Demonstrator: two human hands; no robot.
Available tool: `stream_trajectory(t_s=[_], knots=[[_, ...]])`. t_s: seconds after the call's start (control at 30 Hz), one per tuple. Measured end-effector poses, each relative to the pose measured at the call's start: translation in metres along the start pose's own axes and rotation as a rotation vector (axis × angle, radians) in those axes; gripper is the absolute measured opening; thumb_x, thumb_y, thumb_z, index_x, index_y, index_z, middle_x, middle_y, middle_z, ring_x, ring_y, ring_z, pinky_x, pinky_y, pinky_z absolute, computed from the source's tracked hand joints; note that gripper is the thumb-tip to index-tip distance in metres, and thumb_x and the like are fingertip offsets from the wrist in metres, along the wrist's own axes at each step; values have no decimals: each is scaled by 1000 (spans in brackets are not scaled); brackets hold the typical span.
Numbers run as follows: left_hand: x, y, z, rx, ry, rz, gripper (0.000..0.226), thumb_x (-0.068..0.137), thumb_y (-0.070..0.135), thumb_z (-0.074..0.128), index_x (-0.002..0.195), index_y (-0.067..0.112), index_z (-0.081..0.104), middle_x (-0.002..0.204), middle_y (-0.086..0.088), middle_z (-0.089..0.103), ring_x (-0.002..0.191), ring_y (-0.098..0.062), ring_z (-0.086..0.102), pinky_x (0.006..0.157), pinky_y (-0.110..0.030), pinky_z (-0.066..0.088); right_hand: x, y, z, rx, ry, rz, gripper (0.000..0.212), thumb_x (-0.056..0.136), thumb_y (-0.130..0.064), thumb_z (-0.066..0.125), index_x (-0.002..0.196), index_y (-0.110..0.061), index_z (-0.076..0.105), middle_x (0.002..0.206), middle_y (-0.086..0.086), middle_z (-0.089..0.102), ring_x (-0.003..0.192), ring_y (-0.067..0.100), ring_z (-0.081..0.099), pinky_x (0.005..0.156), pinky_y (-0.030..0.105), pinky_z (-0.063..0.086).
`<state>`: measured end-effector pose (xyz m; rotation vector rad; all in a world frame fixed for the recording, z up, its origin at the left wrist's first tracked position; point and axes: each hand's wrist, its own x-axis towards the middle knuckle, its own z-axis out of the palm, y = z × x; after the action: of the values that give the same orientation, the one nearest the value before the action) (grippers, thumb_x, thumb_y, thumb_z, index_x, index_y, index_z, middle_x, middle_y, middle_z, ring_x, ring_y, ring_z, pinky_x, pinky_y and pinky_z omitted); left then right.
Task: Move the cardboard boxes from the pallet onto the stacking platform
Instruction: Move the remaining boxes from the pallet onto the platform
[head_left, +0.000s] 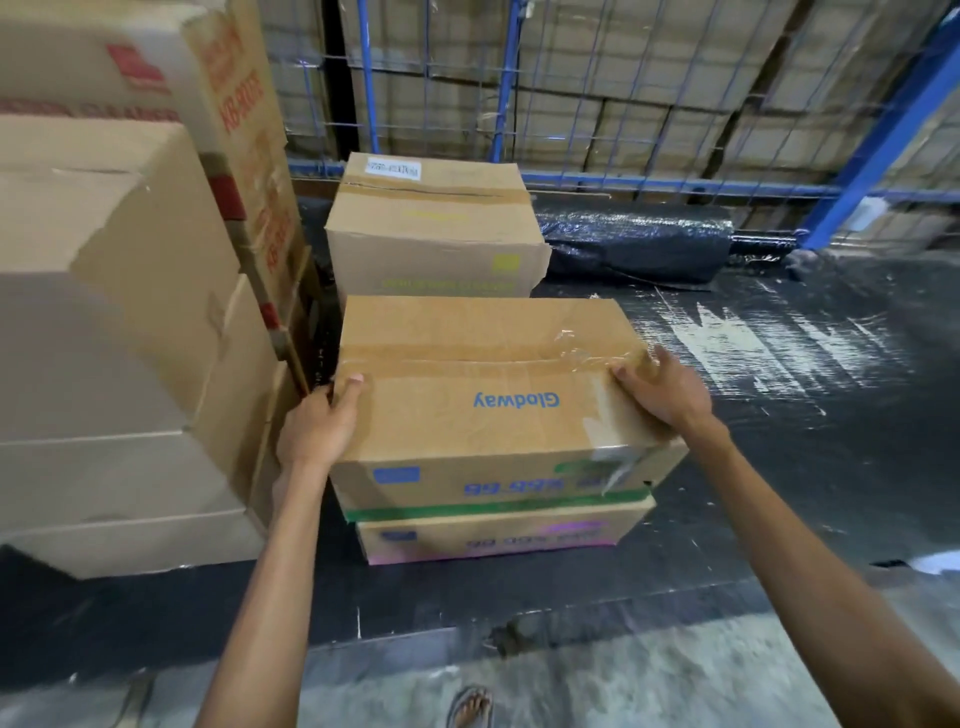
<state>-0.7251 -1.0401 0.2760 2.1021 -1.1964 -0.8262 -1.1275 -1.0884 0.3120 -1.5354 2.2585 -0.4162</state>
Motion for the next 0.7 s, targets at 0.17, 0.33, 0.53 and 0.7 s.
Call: stream_trajectory(t_s=[0.17, 0.33, 0.53, 0.7], knots=[[-100, -71, -24, -85, 95, 172, 58, 98, 60, 50, 145, 25, 54, 137, -7, 65, 125, -29, 60, 101, -42, 46, -112, -38, 45, 33, 262, -514, 70, 89, -54, 54, 142, -8, 49, 138, 22, 60, 122, 39, 59, 93, 53, 53], [-197, -207, -68, 1, 267, 42, 63, 89, 62, 56, 138, 23, 61, 107, -18, 74, 98, -38, 68, 89, -44, 53, -270, -99, 144, 90, 76, -907, 61, 89, -47, 57, 142, -16, 56, 142, 7, 61, 124, 29, 58, 97, 42, 51], [-315, -370, -175, 70, 514, -195, 47, 92, 44, 63, 131, 18, 62, 102, -13, 75, 80, -35, 71, 75, -46, 57, -433, -193, 281, 69, -417, -1190, 67, 84, -44, 61, 144, -14, 56, 151, 12, 52, 136, 28, 52, 110, 37, 42], [-413, -488, -260, 60, 736, -506, 45, 95, 31, 68, 137, 17, 60, 116, -19, 70, 96, -37, 68, 76, -41, 50, -570, -278, 373, 22, -687, -1416, 67, 84, -40, 67, 143, -11, 56, 151, 13, 51, 141, 28, 46, 118, 32, 29]])
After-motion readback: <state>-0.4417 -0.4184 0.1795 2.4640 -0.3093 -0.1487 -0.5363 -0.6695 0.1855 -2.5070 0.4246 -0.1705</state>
